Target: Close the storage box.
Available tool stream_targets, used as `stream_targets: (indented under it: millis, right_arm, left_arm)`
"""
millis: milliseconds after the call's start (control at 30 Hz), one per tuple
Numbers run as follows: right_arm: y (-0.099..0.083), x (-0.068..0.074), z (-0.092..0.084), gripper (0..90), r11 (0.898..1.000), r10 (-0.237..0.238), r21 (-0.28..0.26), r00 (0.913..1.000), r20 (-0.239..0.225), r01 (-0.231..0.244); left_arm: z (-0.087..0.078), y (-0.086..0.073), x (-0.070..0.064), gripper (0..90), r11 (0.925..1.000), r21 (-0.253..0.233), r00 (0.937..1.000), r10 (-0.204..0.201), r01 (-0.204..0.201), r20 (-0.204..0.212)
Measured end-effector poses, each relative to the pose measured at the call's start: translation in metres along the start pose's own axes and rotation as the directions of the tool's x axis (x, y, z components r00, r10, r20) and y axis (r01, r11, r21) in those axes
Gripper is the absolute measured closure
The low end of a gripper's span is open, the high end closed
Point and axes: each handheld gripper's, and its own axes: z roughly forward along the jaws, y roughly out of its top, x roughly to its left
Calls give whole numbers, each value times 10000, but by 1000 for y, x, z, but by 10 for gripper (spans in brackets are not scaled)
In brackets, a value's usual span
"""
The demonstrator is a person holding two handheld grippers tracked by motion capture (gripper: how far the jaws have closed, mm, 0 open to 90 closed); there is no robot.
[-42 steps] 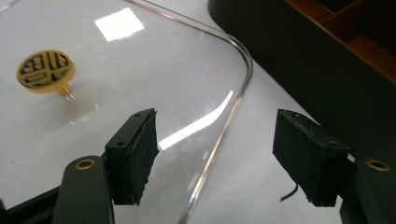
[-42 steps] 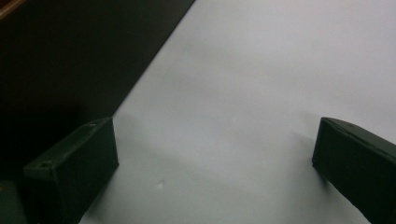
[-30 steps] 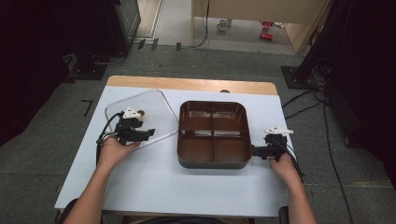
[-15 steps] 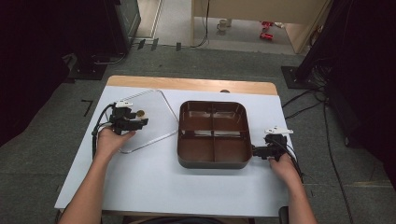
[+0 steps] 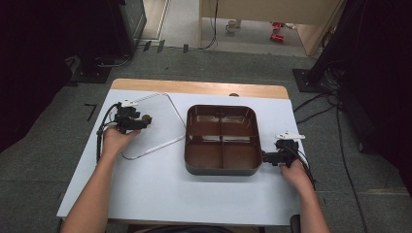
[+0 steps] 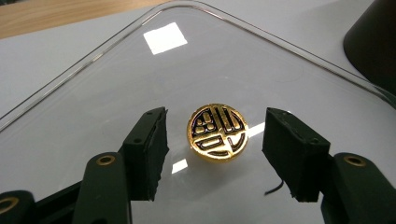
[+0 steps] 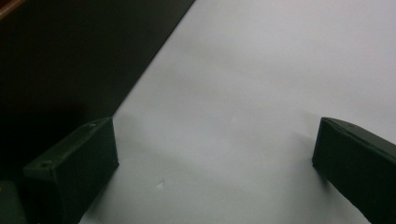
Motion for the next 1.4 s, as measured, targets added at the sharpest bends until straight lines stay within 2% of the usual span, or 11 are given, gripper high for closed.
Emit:
stream_targets:
  millis: [167,333,467,567,700,800,933,1033,1100,1267,1400]
  right_arm:
    - [0,0,0,0,10000,3,-1,10000,-1,-3]
    - [0,0,0,0,10000,-3,4,10000,0,3]
    - [0,0,0,0,10000,3,-2,10000,0,-3]
    - [0,0,0,0,10000,2,-3,10000,-1,-2]
    - [0,0,0,0,10000,2,-4,10000,-1,-2]
    - [0,0,0,0,10000,2,-6,10000,-1,-2]
    - [0,0,0,0,10000,3,-3,10000,-1,-3]
    - [0,0,0,0,10000,0,-5,10000,-1,0]
    - [0,0,0,0,10000,0,-5,10000,0,0]
    - [0,0,0,0,10000,-7,-1,10000,-1,7]
    - [0,0,0,0,10000,0,-7,10000,-1,0]
  left_arm:
    - [8,-2,3,455,9999,84,9999,-108,109,-43]
    - [13,-4,5,480,9992,120,9991,-389,387,153]
    - [15,-4,0,559,9998,197,10000,42,-43,39]
    - [16,-4,-1,586,9998,180,9999,119,-119,-6]
    - [15,-4,1,591,9998,142,9998,111,-114,180]
    - [14,1,1,594,9989,419,9998,192,-190,-29]
    - [2,5,5,595,9996,218,9997,165,-162,-151]
    - [-7,12,9,595,9985,453,9995,-309,305,82]
    - [-14,14,11,595,9979,406,9982,-524,512,304]
    - [-33,22,7,595,9991,336,9996,-263,259,112]
    - [-48,30,4,595,9994,155,9990,-325,321,311]
